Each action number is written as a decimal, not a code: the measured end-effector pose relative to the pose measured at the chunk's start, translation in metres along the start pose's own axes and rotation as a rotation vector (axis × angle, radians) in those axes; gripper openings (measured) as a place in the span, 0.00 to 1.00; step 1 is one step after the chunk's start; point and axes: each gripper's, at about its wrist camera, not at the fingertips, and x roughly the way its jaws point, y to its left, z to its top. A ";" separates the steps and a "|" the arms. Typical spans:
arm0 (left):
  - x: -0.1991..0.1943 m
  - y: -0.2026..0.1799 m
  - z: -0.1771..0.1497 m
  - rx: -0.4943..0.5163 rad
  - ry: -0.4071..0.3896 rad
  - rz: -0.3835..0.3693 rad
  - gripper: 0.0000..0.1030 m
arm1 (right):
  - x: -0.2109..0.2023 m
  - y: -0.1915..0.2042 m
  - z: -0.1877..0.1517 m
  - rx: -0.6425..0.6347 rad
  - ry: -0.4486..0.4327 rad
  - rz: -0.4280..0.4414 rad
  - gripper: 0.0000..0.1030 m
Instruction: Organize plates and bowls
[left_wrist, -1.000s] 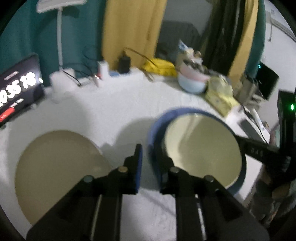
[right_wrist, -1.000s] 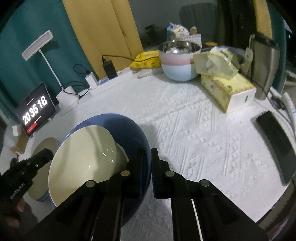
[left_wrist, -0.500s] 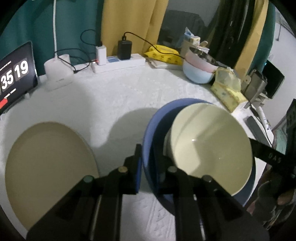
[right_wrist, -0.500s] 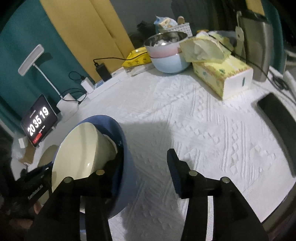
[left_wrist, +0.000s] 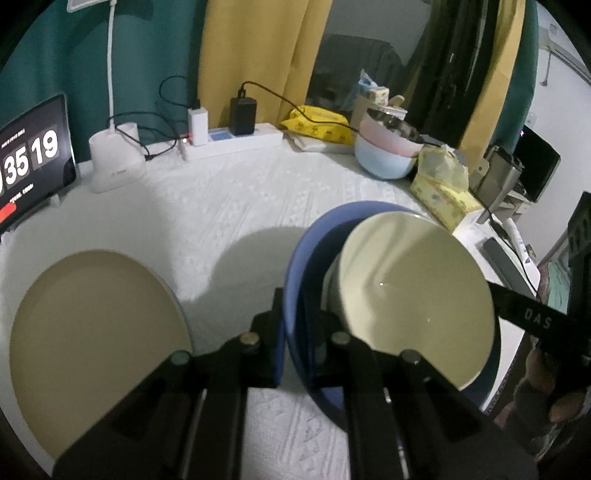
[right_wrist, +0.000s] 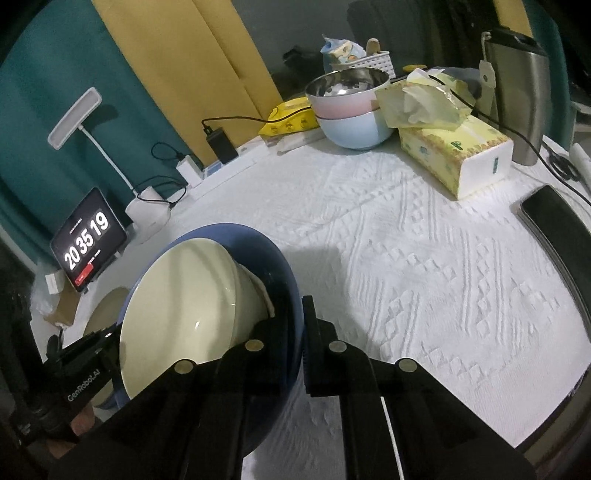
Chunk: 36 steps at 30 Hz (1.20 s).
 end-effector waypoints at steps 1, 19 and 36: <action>-0.002 0.000 0.001 -0.001 -0.006 -0.003 0.07 | -0.002 0.001 0.000 0.000 -0.005 0.001 0.07; -0.053 0.019 0.017 -0.007 -0.116 0.014 0.07 | -0.031 0.045 0.013 -0.068 -0.087 0.028 0.07; -0.089 0.066 0.017 -0.057 -0.175 0.044 0.07 | -0.036 0.105 0.016 -0.146 -0.109 0.069 0.07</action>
